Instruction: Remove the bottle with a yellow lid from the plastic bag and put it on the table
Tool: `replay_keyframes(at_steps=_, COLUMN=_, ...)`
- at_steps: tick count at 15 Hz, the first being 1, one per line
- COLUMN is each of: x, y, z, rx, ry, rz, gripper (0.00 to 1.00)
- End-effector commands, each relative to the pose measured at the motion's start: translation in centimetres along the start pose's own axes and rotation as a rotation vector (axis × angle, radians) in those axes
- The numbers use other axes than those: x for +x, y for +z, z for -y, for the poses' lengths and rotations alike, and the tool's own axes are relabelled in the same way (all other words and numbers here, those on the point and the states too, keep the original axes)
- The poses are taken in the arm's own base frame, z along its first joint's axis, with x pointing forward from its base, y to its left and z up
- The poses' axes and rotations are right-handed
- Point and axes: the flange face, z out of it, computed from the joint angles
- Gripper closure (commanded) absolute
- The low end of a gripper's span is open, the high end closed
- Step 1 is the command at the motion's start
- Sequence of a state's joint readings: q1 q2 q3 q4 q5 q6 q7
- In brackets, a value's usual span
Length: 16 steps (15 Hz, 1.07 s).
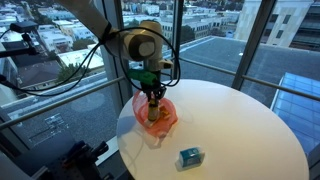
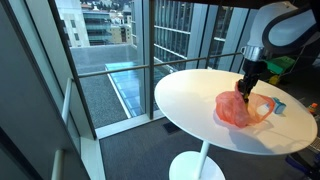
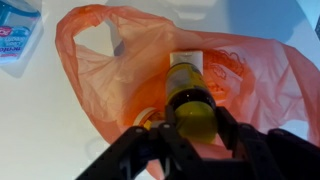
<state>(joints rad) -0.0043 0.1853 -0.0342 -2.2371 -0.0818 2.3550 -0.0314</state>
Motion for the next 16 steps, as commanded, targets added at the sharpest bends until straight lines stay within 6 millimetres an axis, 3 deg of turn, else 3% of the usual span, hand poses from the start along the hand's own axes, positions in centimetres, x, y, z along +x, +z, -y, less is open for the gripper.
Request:
replay_keyframes(at_steps=1, x=-1.2, y=0.1, z=-1.0, rx=-0.030, ry=0.002, rz=-0.004, gripper=0.81)
replay_keyframes(at_steps=5, x=-1.9, y=0.4, z=-2.2, rx=-0.062, ry=0.016, rz=-0.025, gripper=0.81)
replay_keyframes(at_steps=10, x=-2.8, y=2.0, z=-4.3, rx=-0.077, ry=0.044, rz=-0.085, gripper=0.81)
replay_keyframes(at_steps=16, x=-4.1, y=4.0, z=-5.0, rx=-0.050, ry=0.069, rz=-0.167, gripper=0.81)
